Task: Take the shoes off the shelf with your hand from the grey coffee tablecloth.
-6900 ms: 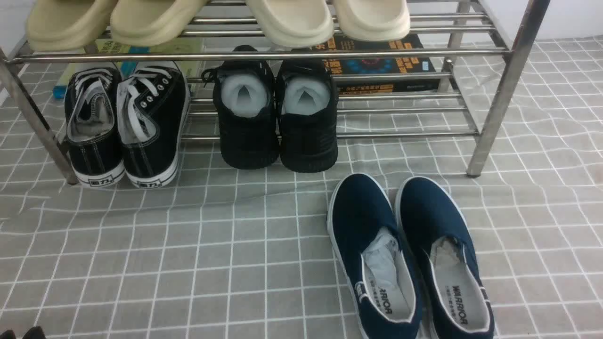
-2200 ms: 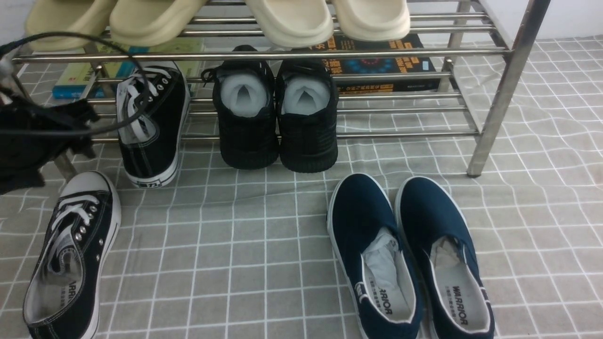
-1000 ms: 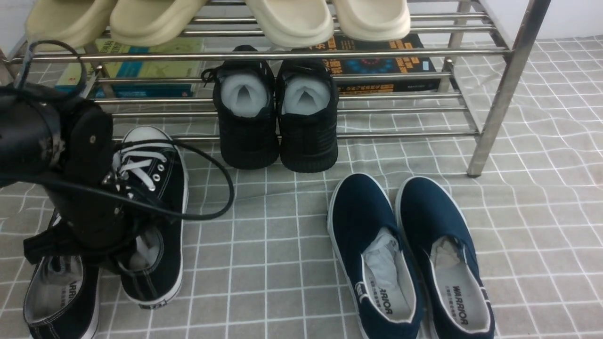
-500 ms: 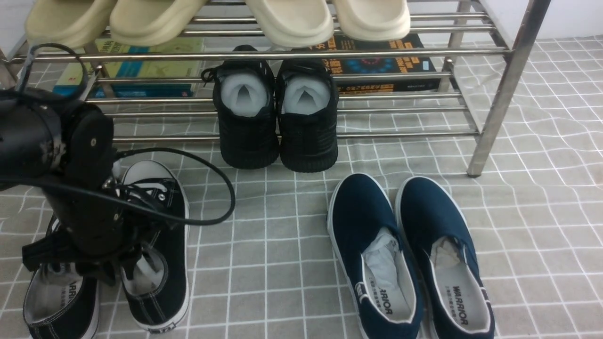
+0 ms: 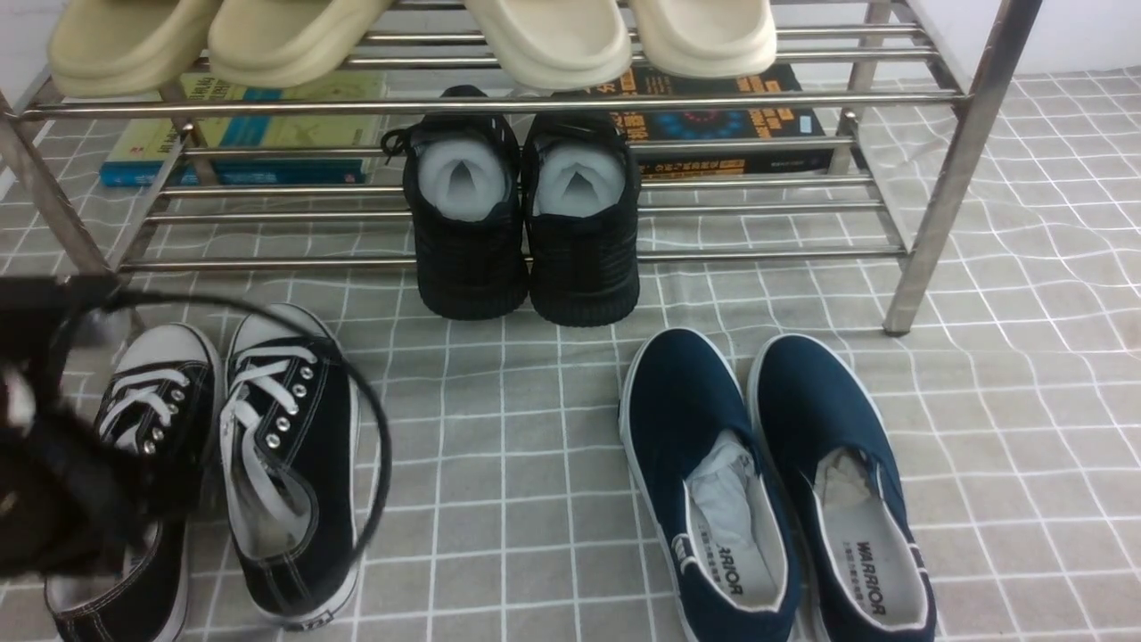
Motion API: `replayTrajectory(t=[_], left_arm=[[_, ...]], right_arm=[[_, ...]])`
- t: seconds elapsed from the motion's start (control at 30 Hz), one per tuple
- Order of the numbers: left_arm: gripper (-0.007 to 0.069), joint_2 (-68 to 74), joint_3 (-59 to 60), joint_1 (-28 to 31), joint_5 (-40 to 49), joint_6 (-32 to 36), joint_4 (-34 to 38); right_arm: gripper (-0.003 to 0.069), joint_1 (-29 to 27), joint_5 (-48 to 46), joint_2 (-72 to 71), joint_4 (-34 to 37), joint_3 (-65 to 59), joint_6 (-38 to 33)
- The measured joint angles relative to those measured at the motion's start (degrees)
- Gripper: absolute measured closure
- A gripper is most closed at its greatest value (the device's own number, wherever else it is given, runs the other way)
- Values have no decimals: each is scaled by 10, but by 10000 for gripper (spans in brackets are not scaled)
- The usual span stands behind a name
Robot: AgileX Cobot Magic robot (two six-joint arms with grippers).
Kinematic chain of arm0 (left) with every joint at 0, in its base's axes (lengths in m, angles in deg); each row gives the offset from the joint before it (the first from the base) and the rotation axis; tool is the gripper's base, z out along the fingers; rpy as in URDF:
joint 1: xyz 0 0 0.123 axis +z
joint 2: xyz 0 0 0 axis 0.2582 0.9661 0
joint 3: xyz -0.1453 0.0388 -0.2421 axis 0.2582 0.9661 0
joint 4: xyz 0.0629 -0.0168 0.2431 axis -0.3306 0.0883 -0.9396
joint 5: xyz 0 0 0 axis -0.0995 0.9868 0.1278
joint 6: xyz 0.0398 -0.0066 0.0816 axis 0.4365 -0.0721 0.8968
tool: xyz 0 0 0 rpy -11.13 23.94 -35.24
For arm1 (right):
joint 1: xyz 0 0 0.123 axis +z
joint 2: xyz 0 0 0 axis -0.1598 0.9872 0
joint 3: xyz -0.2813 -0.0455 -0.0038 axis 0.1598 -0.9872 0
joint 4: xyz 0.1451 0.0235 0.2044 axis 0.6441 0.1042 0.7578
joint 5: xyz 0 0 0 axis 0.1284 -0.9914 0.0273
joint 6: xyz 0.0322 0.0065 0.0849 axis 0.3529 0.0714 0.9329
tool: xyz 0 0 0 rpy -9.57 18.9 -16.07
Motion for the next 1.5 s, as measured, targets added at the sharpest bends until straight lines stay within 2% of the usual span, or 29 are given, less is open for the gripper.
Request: replayTrajectory(t=[0.1, 0.13, 0.17, 0.27, 0.47, 0.77, 0.83, 1.0, 1.1, 1.13, 1.23, 1.33, 1.5], left_arm=[[623, -95, 87, 0, -132, 47, 80], [623, -100, 92, 0, -141, 50, 85], [623, -137, 129, 0, -201, 70, 112], [623, -202, 173, 0, -254, 90, 136], [623, -268, 196, 0, -249, 95, 123], [615, -275, 198, 0, -245, 96, 95], [613, -276, 201, 0, -256, 96, 91], [608, -337, 265, 4, -356, 97, 77], [605, -412, 329, 36, -411, 97, 71], [603, -447, 364, 65, -431, 97, 68], [602, -514, 416, 114, -437, 96, 62], [601, -569, 449, 139, -428, 96, 44], [599, -594, 460, 145, -410, 89, 20]], right_arm=[[420, 0, 0, 0, 0, 0, 0], [420, 0, 0, 0, 0, 0, 0], [420, 0, 0, 0, 0, 0, 0], [420, 0, 0, 0, 0, 0, 0], [420, 0, 0, 0, 0, 0, 0], [420, 0, 0, 0, 0, 0, 0], [420, 0, 0, 0, 0, 0, 0], [420, 0, 0, 0, 0, 0, 0], [420, 0, 0, 0, 0, 0, 0], [420, 0, 0, 0, 0, 0, 1], [420, 0, 0, 0, 0, 0, 1], [420, 0, 0, 0, 0, 0, 1], [420, 0, 0, 0, 0, 0, 1]])
